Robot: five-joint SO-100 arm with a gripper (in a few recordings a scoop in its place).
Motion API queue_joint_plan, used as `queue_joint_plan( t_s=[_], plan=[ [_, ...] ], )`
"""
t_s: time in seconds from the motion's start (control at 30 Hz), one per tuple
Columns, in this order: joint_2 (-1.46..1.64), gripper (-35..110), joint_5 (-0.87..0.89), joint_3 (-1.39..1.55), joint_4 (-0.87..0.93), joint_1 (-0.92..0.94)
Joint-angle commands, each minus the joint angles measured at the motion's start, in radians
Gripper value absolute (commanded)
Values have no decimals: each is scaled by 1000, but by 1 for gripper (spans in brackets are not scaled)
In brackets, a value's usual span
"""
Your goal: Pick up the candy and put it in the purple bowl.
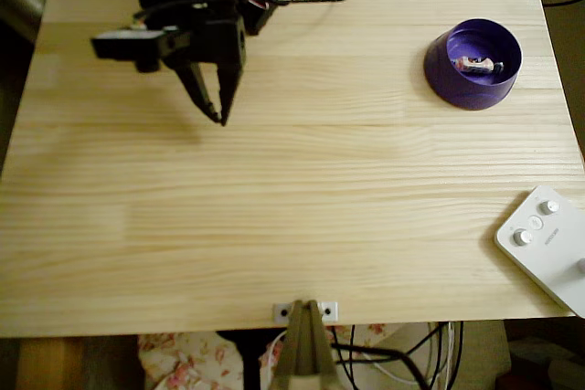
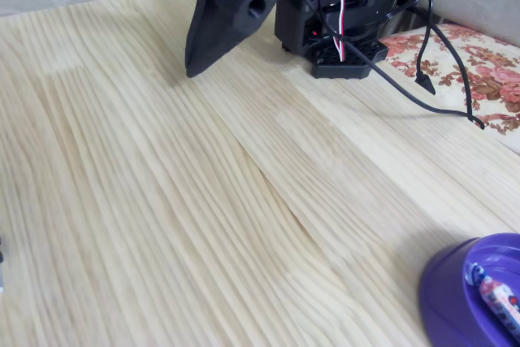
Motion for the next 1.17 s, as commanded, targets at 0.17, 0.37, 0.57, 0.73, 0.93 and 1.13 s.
queue_joint_plan(
  t_s=[0.17,0.37,0.57,0.73,0.93,1.13],
  plan=[
    [12,0,18,2,-183,49],
    [14,0,112,2,-87,9],
    [14,0,114,2,-78,29],
    [14,0,67,2,-75,29],
    [14,0,77,2,-72,38],
    [14,0,66,2,-74,28]
  ],
)
